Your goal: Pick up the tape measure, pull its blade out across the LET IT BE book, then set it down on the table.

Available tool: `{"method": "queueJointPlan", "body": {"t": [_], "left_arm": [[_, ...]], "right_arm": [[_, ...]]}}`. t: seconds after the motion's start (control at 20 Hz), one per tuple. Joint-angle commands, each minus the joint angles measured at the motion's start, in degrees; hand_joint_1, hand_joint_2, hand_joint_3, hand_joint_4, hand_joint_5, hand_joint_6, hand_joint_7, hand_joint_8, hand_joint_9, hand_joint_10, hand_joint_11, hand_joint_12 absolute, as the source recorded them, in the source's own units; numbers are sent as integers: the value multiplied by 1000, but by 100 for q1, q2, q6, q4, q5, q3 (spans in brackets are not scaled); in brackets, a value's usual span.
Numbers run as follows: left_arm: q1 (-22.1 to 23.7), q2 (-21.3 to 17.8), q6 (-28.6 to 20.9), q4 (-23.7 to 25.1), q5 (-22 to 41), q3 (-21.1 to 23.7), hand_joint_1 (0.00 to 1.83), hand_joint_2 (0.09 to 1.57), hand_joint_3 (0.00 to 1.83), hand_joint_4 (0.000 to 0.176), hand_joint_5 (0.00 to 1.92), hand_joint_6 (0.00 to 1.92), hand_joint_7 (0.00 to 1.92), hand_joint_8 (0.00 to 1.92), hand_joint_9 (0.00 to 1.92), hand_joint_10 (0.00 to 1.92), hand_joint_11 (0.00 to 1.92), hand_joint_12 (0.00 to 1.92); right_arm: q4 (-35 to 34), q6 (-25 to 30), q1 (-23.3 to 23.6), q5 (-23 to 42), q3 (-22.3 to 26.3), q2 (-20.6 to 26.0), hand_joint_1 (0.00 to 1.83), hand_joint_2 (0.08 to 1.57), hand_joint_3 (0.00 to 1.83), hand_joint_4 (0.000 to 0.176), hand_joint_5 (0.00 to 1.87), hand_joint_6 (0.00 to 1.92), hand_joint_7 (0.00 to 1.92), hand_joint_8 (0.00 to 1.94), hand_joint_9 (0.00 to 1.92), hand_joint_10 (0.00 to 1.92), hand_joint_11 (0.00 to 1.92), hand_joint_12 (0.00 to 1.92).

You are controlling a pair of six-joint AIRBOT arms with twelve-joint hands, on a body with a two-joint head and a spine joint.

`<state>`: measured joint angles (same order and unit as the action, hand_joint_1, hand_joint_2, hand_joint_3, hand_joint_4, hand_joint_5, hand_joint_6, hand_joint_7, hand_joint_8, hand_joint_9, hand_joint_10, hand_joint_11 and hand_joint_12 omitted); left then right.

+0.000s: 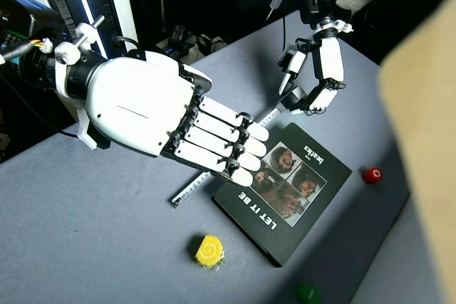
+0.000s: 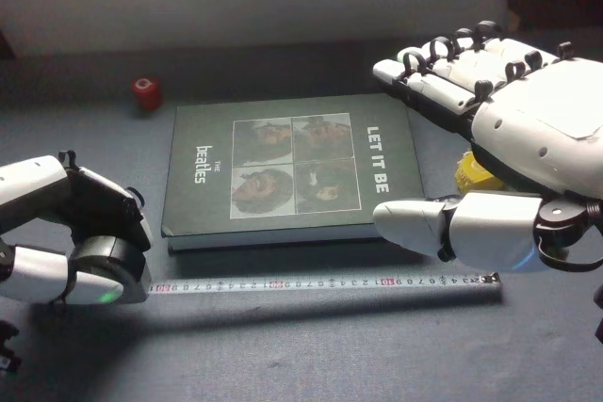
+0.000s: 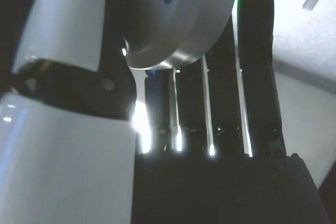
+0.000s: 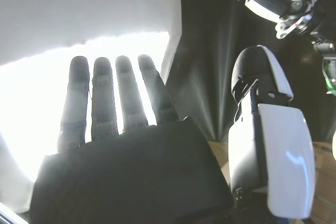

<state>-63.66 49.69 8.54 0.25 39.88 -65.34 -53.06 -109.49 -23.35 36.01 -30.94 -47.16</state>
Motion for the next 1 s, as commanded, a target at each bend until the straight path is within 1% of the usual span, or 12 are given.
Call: {"method": "queueJointPlan", "body": {"t": [0.0,0.05,0.1,0.15,0.2,0.35,0.55,0.65,0.75,0.8,0.9,0.95], "left_arm": [[27,21,-19,-123,569,-22,1083,1129,1,28,921,1054,1013,403,1025,158,702,838],[19,32,-10,-126,557,-25,988,1084,0,0,848,462,1017,170,1012,87,673,793],[15,44,-10,-136,549,-27,919,1090,0,0,870,177,1015,57,994,39,658,748],[15,53,-4,-147,536,-27,869,1106,0,0,877,60,1005,16,973,14,647,710],[27,56,35,-153,528,-26,819,1118,3,0,853,23,977,3,934,3,622,688],[30,56,76,-137,527,-31,732,1108,0,0,793,0,870,0,826,0,544,645],[59,56,76,-82,553,-34,618,1035,0,0,593,0,559,0,528,0,327,565],[146,17,76,-70,551,-68,524,1024,0,0,493,0,462,0,433,0,265,554],[263,-26,75,-66,517,-104,446,1013,0,0,398,0,349,0,334,0,195,542],[347,-63,75,-45,506,-113,437,1004,0,0,359,0,309,0,302,0,177,539],[539,-141,74,30,421,-108,406,999,0,0,333,0,273,0,286,0,159,541],[813,-221,74,149,210,-77,392,999,0,0,328,0,271,0,282,0,156,544]], "right_arm": [[294,30,56,434,1,15,32,1129,2,0,0,0,0,0,0,0,0,237],[294,29,56,434,1,13,32,1130,2,0,0,0,0,0,0,0,0,237],[295,28,56,435,1,12,32,1131,2,0,0,0,0,0,0,0,0,237],[295,28,56,435,1,11,31,1131,2,0,0,0,0,0,0,0,0,238],[296,28,57,435,1,10,31,1131,2,0,0,0,0,0,0,0,0,238],[298,26,56,447,1,9,30,1134,4,0,0,0,0,0,0,0,0,241],[302,24,56,448,0,8,26,1136,3,0,0,0,0,0,0,0,0,259],[311,24,51,448,1,8,28,1136,2,0,0,0,0,0,0,0,0,295],[320,23,49,448,2,8,28,1136,2,0,0,0,0,0,0,0,0,305],[325,23,48,449,2,6,28,1136,2,0,0,0,0,0,0,0,0,306],[340,21,44,457,3,3,27,1138,2,0,0,0,0,0,0,0,0,344],[493,21,21,459,3,4,33,1138,1,0,0,0,0,0,0,0,0,358]]}}
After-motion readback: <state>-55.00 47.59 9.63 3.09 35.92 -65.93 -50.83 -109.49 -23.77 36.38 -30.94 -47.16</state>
